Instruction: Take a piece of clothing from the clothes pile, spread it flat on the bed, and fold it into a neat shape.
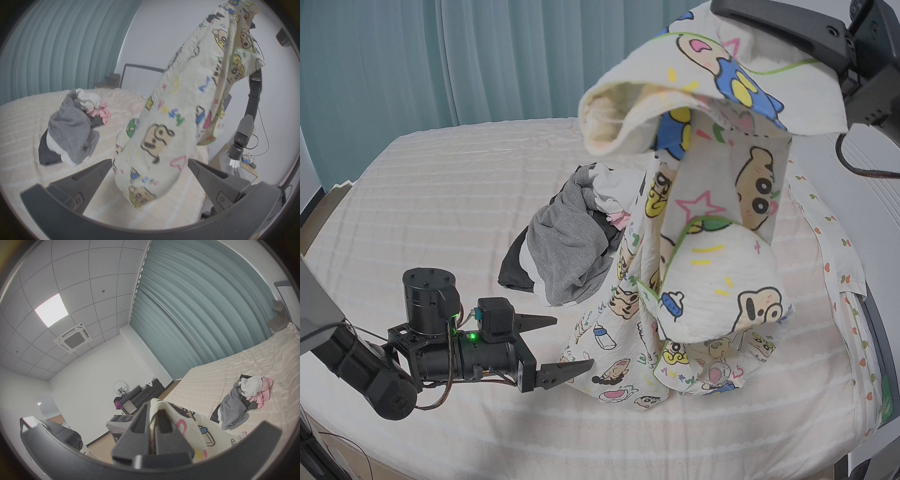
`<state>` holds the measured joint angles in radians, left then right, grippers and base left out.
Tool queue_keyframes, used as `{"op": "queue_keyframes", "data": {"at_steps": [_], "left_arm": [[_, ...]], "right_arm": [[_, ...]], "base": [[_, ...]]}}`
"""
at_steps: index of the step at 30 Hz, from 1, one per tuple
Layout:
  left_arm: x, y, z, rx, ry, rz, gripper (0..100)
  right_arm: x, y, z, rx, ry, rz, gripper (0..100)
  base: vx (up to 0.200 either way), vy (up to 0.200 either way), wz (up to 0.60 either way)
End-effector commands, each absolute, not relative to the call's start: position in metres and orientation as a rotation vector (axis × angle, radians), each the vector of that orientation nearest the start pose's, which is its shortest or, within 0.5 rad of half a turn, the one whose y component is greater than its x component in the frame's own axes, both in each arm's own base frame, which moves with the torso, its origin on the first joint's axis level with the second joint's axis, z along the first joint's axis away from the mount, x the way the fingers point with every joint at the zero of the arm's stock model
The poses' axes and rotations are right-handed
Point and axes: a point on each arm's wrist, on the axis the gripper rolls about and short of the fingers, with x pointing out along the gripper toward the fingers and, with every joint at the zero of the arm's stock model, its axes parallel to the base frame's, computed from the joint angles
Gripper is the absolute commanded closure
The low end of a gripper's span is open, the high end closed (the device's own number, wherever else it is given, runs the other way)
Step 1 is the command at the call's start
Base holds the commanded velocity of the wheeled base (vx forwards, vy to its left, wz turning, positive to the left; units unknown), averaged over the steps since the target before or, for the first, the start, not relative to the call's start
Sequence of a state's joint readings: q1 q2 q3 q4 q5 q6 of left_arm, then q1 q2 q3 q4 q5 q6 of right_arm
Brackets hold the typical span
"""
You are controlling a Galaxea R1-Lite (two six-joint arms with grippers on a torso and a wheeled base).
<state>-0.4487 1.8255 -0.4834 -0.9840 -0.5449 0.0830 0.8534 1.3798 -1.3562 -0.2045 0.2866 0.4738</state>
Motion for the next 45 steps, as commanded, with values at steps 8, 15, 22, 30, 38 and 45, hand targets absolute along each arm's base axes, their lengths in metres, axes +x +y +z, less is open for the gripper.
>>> {"op": "queue_keyframes", "data": {"at_steps": [8, 15, 22, 30, 38, 45], "left_arm": [[0.257, -0.143, 0.079, -0.003, 0.364, -1.163, 0], [0.261, -0.147, 0.071, -0.039, 0.380, -1.277, 0], [0.265, -0.156, 0.058, -0.041, 0.323, -1.291, 0], [0.283, -0.137, 0.058, -0.135, 0.252, -1.199, 0], [0.277, -0.147, 0.049, -0.174, 0.313, -1.245, 0], [0.271, -0.155, 0.047, -0.181, 0.292, -1.281, 0]], "right_arm": [[0.122, 0.167, 0.383, 0.476, 0.099, 1.215, 100], [0.116, 0.172, 0.383, 0.478, 0.109, 1.250, 100], [0.115, 0.172, 0.381, 0.476, 0.115, 1.252, 100], [0.112, 0.170, 0.380, 0.477, 0.117, 1.259, 100], [0.110, 0.172, 0.380, 0.478, 0.121, 1.273, 100], [0.109, 0.173, 0.380, 0.479, 0.120, 1.279, 100]], "base": [[0.000, 0.000, 0.00], [0.000, 0.000, 0.00], [0.000, 0.000, 0.00], [0.000, 0.000, 0.00], [0.000, 0.000, 0.00], [0.000, 0.000, 0.00]]}}
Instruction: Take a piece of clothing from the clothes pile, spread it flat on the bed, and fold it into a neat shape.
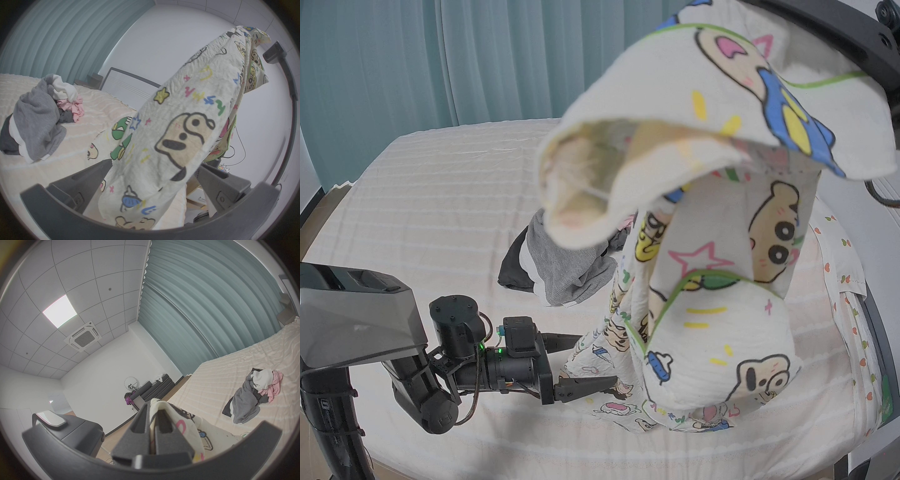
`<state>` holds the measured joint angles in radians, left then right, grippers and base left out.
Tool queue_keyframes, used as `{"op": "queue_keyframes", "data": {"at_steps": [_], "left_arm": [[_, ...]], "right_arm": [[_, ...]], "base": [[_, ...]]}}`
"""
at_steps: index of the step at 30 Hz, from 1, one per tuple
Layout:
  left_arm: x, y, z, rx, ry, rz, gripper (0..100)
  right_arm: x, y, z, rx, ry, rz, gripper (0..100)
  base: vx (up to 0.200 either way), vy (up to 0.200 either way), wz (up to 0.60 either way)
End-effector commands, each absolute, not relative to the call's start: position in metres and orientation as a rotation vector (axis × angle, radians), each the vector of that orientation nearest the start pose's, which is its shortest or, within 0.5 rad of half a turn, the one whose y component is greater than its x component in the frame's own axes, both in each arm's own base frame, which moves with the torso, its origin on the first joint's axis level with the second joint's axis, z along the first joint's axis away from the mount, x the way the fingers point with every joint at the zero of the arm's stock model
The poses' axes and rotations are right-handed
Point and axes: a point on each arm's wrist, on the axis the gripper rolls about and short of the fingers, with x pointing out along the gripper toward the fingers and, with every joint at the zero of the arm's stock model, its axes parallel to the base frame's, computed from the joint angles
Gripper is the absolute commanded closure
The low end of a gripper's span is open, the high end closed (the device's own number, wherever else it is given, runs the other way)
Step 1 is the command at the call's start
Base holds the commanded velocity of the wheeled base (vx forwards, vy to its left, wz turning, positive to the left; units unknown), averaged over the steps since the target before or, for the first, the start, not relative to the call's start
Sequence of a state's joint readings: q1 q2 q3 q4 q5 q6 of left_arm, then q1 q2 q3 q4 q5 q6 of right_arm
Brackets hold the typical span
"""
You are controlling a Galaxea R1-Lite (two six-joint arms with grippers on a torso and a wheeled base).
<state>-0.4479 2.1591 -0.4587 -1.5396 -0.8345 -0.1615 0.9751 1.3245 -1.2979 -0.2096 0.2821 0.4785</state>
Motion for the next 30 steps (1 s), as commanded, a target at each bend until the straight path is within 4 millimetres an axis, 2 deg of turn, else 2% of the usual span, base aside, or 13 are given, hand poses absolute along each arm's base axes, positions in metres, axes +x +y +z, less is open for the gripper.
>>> {"op": "queue_keyframes", "data": {"at_steps": [1, 4, 5, 14, 23, 27, 30], "left_arm": [[0.270, -0.156, 0.047, -0.186, 0.298, -1.283, 0], [0.265, -0.158, 0.045, -0.188, 0.315, -1.296, 0], [0.263, -0.159, 0.044, -0.188, 0.323, -1.300, 100], [0.250, -0.154, 0.041, -0.191, 0.367, -1.298, 100], [0.232, -0.126, 0.087, -0.200, 0.248, -1.237, 100], [0.226, -0.119, 0.110, -0.228, 0.178, -1.190, 100], [0.222, -0.117, 0.121, -0.243, 0.144, -1.156, 100]], "right_arm": [[0.109, 0.173, 0.380, 0.478, 0.121, 1.279, 100], [0.109, 0.173, 0.380, 0.479, 0.120, 1.281, 100], [0.109, 0.173, 0.381, 0.479, 0.118, 1.280, 100], [0.112, 0.169, 0.380, 0.479, 0.111, 1.257, 100], [0.119, 0.133, 0.376, 0.480, 0.075, 1.128, 100], [0.121, 0.115, 0.371, 0.474, 0.063, 1.075, 100], [0.121, 0.105, 0.368, 0.469, 0.055, 1.040, 100]], "base": [[0.000, 0.000, 0.00], [0.000, 0.000, 0.00], [0.000, 0.000, 0.00], [0.000, 0.000, 0.00], [0.000, 0.000, 0.00], [0.000, 0.000, 0.00], [0.000, 0.000, 0.00]]}}
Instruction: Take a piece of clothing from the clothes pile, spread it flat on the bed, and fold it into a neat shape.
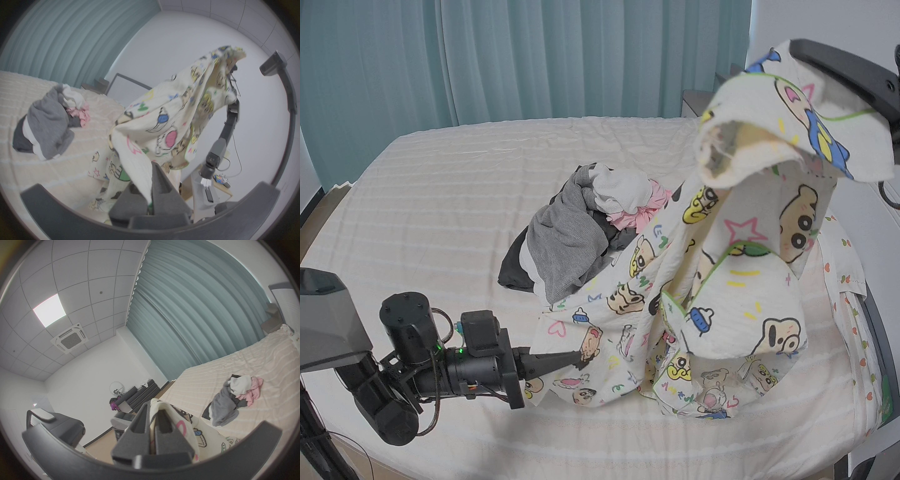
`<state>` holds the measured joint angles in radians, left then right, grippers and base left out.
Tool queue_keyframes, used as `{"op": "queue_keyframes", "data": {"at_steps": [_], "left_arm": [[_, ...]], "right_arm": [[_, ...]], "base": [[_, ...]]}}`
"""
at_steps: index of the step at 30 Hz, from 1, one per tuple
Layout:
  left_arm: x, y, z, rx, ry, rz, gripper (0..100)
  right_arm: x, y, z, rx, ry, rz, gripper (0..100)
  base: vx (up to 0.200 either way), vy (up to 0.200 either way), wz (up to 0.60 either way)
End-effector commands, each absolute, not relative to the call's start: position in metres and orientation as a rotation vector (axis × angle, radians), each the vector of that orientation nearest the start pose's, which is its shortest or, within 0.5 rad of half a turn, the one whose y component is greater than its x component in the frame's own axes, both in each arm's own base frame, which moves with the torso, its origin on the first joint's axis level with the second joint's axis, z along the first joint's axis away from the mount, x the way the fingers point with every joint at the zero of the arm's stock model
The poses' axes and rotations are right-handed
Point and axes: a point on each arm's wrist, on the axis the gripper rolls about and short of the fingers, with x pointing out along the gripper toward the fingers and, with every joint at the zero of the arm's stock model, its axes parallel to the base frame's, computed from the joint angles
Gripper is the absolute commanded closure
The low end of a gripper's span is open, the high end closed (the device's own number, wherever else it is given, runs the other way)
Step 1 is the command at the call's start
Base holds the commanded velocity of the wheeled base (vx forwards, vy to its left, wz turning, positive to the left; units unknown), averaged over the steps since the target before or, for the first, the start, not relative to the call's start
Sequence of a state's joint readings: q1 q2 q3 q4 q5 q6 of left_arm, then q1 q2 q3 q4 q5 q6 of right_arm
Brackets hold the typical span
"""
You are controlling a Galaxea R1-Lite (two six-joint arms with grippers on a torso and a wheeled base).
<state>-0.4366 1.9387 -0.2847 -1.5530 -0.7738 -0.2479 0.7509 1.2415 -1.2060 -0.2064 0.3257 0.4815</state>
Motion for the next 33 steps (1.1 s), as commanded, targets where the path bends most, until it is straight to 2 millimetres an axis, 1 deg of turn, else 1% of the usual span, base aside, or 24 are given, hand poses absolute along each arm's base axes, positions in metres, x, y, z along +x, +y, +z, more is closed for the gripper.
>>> {"op": "queue_keyframes", "data": {"at_steps": [1, 6, 7, 10, 11, 12, 13, 15, 16, 17, 18, 19, 20, 21, 22, 25, 26, 27, 30, 33], "left_arm": [[0.220, -0.115, 0.128, -0.247, 0.113, -1.129, 100], [0.216, -0.107, 0.148, -0.258, 0.016, -0.996, 100], [0.216, -0.106, 0.149, -0.258, 0.010, -0.988, 100], [0.215, -0.099, 0.166, -0.265, -0.075, -0.882, 100], [0.215, -0.099, 0.166, -0.265, -0.075, -0.882, 100], [0.218, -0.098, 0.180, -0.276, -0.124, -0.800, 100], [0.221, -0.097, 0.188, -0.284, -0.144, -0.749, 100], [0.221, -0.097, 0.188, -0.284, -0.144, -0.749, 100], [0.224, -0.096, 0.218, -0.301, -0.202, -0.611, 100], [0.224, -0.095, 0.228, -0.300, -0.209, -0.566, 100], [0.223, -0.094, 0.233, -0.297, -0.211, -0.550, 100], [0.219, -0.092, 0.251, -0.278, -0.223, -0.495, 100], [0.216, -0.090, 0.261, -0.262, -0.221, -0.463, 100], [0.215, -0.090, 0.264, -0.257, -0.215, -0.454, 100], [0.208, -0.087, 0.279, -0.240, -0.214, -0.420, 100], [0.196, -0.081, 0.301, -0.204, -0.245, -0.371, 100], [0.196, -0.081, 0.303, -0.199, -0.249, -0.366, 100], [0.193, -0.079, 0.311, -0.177, -0.276, -0.340, 100], [0.191, -0.078, 0.323, -0.127, -0.332, -0.277, 100], [0.185, -0.082, 0.333, -0.092, -0.374, -0.256, 100]], "right_arm": [[0.120, 0.099, 0.366, 0.470, 0.048, 1.015, 100], [0.126, 0.082, 0.356, 0.465, 0.044, 0.897, 100], [0.127, 0.081, 0.356, 0.465, 0.045, 0.890, 100], [0.131, 0.069, 0.345, 0.463, 0.054, 0.805, 100], [0.131, 0.069, 0.345, 0.463, 0.054, 0.805, 100], [0.133, 0.064, 0.338, 0.460, 0.065, 0.776, 100], [0.132, 0.061, 0.336, 0.459, 0.069, 0.765, 100], [0.132, 0.061, 0.336, 0.459, 0.069, 0.765, 100], [0.130, 0.055, 0.330, 0.458, 0.077, 0.743, 100], [0.130, 0.054, 0.329, 0.458, 0.076, 0.733, 100], [0.130, 0.053, 0.329, 0.458, 0.073, 0.728, 100], [0.130, 0.051, 0.330, 0.457, 0.067, 0.715, 100], [0.130, 0.050, 0.330, 0.457, 0.063, 0.706, 100], [0.130, 0.049, 0.330, 0.457, 0.063, 0.705, 100], [0.130, 0.048, 0.331, 0.456, 0.054, 0.695, 100], [0.124, 0.046, 0.337, 0.455, 0.021, 0.701, 100], [0.123, 0.046, 0.337, 0.454, 0.017, 0.702, 100], [0.119, 0.045, 0.338, 0.452, 0.008, 0.709, 100], [0.114, 0.044, 0.345, 0.450, -0.023, 0.722, 100], [0.110, 0.044, 0.356, 0.448, -0.062, 0.737, 100]], "base": [[0.000, 0.000, 0.00], [0.000, 0.000, 0.00], [0.000, 0.000, 0.00], [0.000, 0.000, 0.00], [0.000, 0.000, 0.00], [0.000, 0.000, 0.00], [0.000, 0.000, 0.00], [0.000, 0.000, 0.00], [0.000, 0.000, 0.00], [0.000, 0.000, 0.00], [0.000, 0.000, 0.00], [0.000, 0.000, 0.00], [0.000, 0.000, 0.00], [0.000, 0.000, 0.00], [0.000, 0.000, 0.00], [0.000, 0.000, 0.00], [0.000, 0.000, 0.00], [0.000, 0.000, 0.00], [0.000, 0.000, 0.00], [0.000, 0.000, 0.00]]}}
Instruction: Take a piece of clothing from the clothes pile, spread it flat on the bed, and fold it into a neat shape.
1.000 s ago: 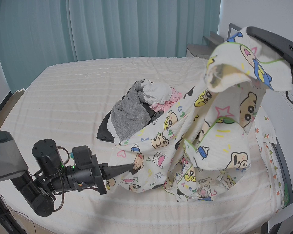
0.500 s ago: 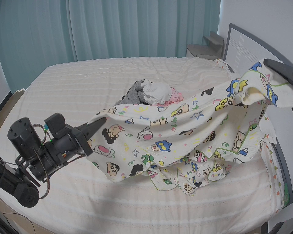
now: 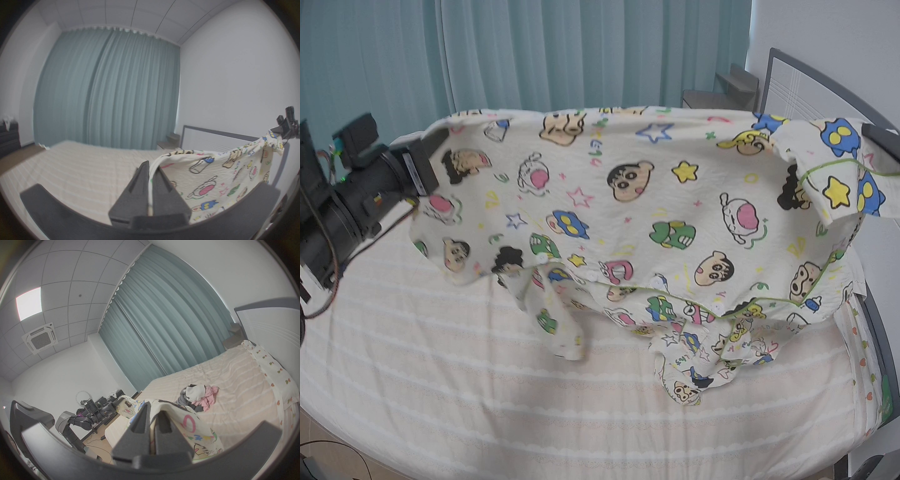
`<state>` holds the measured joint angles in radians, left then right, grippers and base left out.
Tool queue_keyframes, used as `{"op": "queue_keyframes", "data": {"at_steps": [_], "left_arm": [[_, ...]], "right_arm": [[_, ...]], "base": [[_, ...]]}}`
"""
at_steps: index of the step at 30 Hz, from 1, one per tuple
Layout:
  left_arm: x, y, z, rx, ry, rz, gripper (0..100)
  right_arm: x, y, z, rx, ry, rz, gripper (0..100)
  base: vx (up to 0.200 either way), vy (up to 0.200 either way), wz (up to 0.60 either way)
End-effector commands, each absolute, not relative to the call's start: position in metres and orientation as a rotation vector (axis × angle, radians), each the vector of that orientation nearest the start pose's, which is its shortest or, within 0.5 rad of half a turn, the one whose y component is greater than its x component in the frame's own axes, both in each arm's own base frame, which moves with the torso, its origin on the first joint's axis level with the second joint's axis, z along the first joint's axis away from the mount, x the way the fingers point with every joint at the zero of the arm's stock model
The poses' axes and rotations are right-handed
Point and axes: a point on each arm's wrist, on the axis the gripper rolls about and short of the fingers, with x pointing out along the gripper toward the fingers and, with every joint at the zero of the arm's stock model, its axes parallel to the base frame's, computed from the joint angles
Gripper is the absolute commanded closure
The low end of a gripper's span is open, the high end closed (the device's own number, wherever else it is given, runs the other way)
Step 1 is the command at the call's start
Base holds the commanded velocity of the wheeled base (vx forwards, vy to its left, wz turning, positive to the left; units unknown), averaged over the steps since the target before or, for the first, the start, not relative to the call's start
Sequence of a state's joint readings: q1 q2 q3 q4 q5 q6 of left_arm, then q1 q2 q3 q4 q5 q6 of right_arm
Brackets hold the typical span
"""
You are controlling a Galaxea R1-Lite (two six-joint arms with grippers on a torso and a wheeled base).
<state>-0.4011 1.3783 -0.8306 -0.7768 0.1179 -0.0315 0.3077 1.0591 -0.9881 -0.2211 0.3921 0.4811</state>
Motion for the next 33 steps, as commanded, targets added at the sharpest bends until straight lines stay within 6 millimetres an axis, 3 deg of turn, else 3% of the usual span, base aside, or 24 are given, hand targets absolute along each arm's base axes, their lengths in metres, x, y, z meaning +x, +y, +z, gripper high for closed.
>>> {"op": "queue_keyframes", "data": {"at_steps": [1, 6, 10, 15, 24, 30, 33], "left_arm": [[0.182, -0.084, 0.336, -0.089, -0.383, -0.258, 100], [0.174, -0.089, 0.334, -0.083, -0.382, -0.262, 100], [0.170, -0.087, 0.319, -0.075, -0.339, -0.261, 100], [0.164, -0.084, 0.304, -0.060, -0.299, -0.266, 100], [0.160, -0.083, 0.280, -0.048, -0.226, -0.272, 100], [0.158, -0.082, 0.279, -0.057, -0.248, -0.273, 100], [0.157, -0.082, 0.280, -0.059, -0.252, -0.276, 100]], "right_arm": [[0.109, 0.043, 0.360, 0.448, -0.073, 0.740, 100], [0.106, 0.043, 0.357, 0.449, -0.066, 0.746, 100], [0.107, 0.043, 0.336, 0.452, -0.003, 0.737, 100], [0.107, 0.044, 0.333, 0.454, 0.009, 0.736, 100], [0.108, 0.045, 0.332, 0.455, 0.015, 0.741, 100], [0.107, 0.044, 0.332, 0.455, 0.013, 0.741, 100], [0.107, 0.044, 0.332, 0.455, 0.012, 0.742, 100]], "base": [[0.000, 0.000, 0.00], [0.000, 0.000, 0.00], [0.000, 0.000, 0.00], [0.000, 0.000, 0.00], [-0.200, 0.000, 0.00], [-0.200, 0.000, 0.00], [0.000, 0.000, 0.00]]}}
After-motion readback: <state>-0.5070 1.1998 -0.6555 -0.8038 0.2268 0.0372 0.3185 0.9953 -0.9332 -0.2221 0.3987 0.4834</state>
